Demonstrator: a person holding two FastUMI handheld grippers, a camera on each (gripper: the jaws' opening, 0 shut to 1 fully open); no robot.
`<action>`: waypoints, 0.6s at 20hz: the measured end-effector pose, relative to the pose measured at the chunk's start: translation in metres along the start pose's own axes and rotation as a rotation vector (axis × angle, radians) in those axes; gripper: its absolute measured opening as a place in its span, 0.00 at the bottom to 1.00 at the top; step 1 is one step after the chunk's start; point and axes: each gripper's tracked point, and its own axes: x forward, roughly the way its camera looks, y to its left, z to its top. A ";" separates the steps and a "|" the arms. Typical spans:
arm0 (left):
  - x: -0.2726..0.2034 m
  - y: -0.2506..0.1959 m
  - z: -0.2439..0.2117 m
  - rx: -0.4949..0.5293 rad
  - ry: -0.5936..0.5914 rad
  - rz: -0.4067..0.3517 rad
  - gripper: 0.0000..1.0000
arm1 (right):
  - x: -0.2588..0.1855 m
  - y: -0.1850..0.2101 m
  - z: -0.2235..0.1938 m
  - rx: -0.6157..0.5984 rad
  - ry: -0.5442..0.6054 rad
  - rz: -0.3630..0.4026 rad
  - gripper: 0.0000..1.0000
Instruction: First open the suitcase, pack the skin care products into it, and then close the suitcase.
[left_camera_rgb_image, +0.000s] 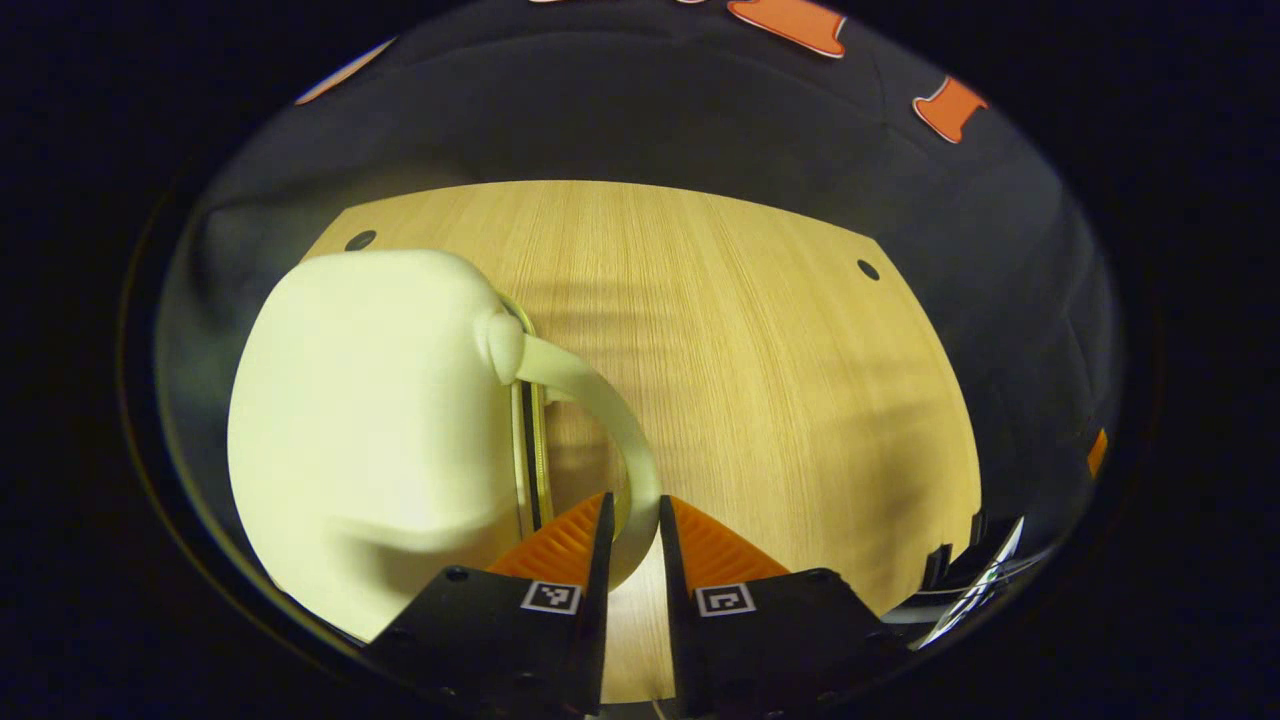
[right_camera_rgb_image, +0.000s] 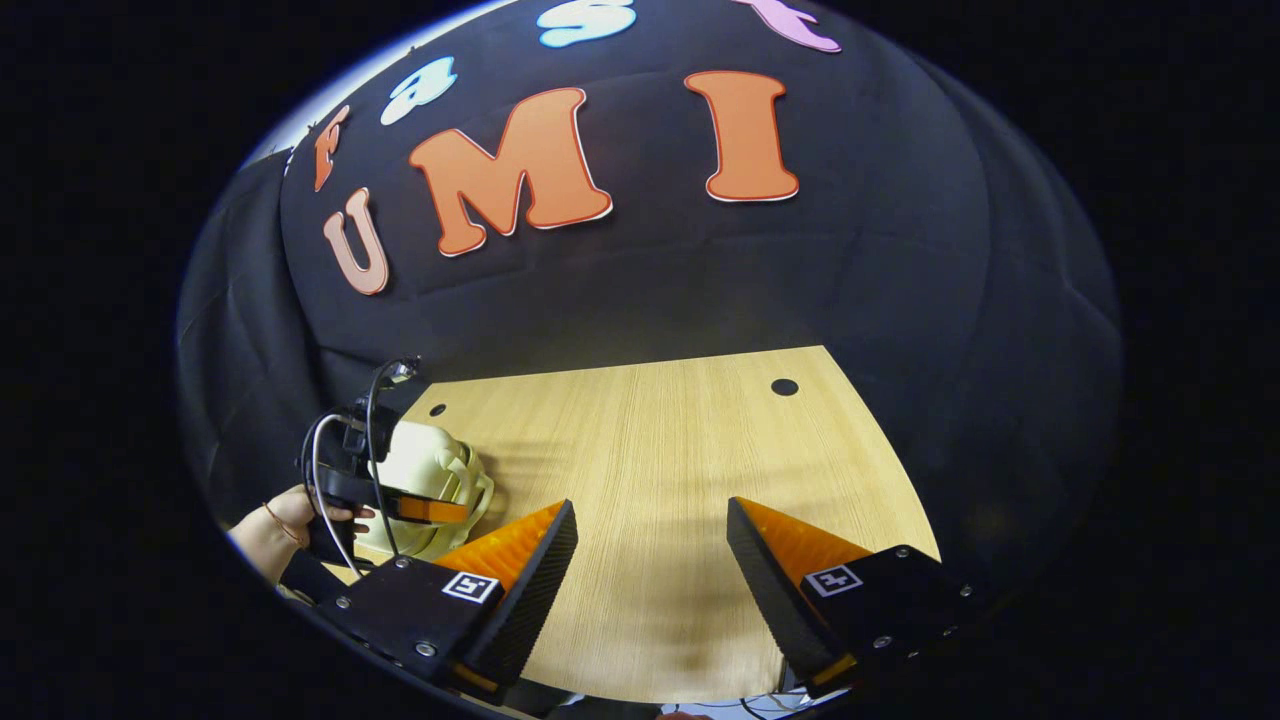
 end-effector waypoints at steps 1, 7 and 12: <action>-0.007 -0.009 0.009 -0.017 -0.012 -0.022 0.28 | 0.001 0.002 0.002 -0.006 -0.004 -0.001 0.96; -0.115 -0.073 0.129 0.050 -0.341 -0.052 0.97 | 0.004 0.030 0.023 -0.046 -0.064 -0.003 0.96; -0.217 -0.091 0.183 0.169 -0.694 -0.014 0.97 | -0.015 0.056 0.056 -0.060 -0.196 -0.024 0.96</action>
